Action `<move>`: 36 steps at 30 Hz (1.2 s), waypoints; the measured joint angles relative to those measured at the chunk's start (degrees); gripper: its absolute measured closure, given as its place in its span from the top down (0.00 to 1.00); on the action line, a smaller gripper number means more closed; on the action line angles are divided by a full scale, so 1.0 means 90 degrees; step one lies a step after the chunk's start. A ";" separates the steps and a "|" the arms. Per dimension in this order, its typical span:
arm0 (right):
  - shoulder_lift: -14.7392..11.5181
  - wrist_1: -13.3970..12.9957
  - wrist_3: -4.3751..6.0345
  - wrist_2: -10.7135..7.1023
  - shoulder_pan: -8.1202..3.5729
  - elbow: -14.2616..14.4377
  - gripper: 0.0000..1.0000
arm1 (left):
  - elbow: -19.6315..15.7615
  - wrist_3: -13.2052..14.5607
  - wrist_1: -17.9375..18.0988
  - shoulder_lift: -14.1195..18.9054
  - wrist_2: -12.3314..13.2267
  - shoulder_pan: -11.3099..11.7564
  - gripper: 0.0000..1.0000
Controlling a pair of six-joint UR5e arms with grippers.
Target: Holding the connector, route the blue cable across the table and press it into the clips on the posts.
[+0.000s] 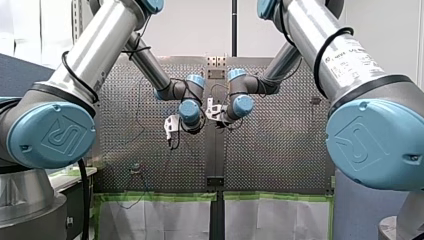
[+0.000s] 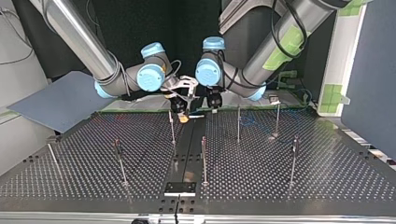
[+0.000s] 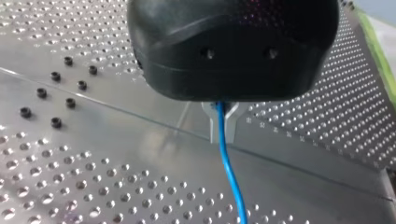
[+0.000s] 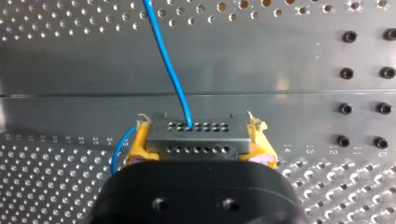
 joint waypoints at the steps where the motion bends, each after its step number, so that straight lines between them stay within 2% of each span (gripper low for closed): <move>1: -0.0001 0.0000 -0.0003 -0.0001 -0.0002 -0.0002 0.00 | 0.0005 -0.0009 -0.0001 -0.0003 -0.0047 -0.0001 0.00; 4: -0.0008 0.0002 -0.0008 -0.0004 -0.0008 -0.0003 0.00 | 0.0015 -0.0054 -0.0013 -0.0001 -0.0129 -0.0007 0.00; 9: -0.0142 0.0024 0.0003 -0.0010 -0.0017 -0.0004 0.00 | 0.0021 -0.0170 -0.0039 0.0108 -0.0098 -0.0016 0.00; 15: -0.0465 0.0057 0.0199 -0.0014 -0.0050 -0.0004 0.00 | 0.0021 -0.0193 -0.0073 0.0324 -0.0101 -0.0075 0.00; 36: -0.1589 0.0781 0.0393 -0.0024 -0.0089 -0.0002 0.00 | 0.0027 -0.0274 -0.0701 0.1430 -0.0277 -0.0078 0.00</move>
